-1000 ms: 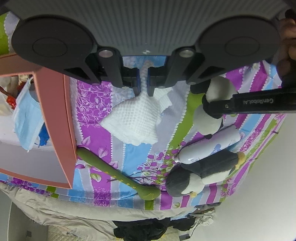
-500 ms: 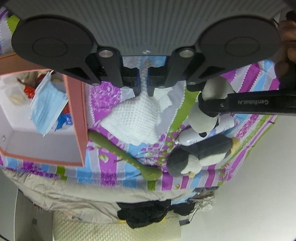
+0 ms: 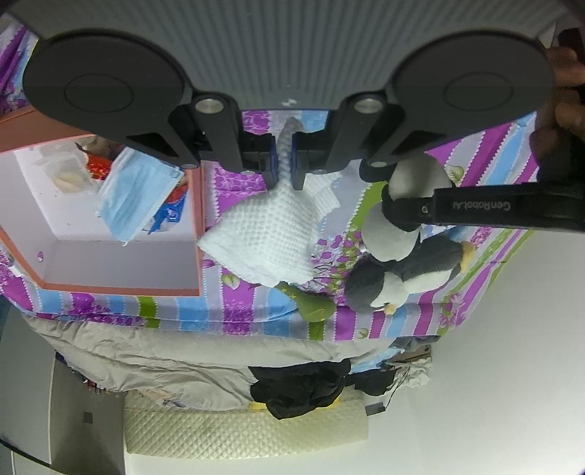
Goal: Organize soft objects
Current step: 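Carry the panda plush with the left tool while the right tool carries the towel over the box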
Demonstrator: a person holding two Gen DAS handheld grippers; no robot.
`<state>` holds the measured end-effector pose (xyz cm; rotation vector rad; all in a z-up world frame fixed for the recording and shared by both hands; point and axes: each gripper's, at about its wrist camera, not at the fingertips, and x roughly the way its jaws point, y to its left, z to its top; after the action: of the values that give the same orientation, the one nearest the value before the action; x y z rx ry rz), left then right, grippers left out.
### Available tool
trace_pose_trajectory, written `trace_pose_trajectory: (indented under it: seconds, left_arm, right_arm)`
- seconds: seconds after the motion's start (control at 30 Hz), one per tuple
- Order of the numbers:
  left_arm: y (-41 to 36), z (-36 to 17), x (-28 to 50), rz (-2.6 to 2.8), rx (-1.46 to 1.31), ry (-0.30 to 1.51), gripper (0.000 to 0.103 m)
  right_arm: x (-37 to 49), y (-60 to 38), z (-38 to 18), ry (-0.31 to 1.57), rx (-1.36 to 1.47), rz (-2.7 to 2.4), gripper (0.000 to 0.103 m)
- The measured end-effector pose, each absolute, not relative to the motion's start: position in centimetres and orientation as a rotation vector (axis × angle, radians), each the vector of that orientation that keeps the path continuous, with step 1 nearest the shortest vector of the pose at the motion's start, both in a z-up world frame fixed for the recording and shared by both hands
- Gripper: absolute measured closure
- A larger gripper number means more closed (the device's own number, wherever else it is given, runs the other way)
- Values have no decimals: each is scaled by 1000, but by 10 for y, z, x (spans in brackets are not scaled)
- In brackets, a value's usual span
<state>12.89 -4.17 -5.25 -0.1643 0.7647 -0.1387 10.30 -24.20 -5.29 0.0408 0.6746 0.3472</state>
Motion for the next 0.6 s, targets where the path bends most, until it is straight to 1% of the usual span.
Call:
trace_pose_trajectory:
  seconds: [0.37,0.6]
  left_arm:
    - [-80,-47,140,-210,-152,757,65]
    - [-118,-43,151,-293,-136,752,65]
  right_arm:
    - [98,-273,-43,652,40,289,92]
    - [96,-305,-44,652,77,218,92]
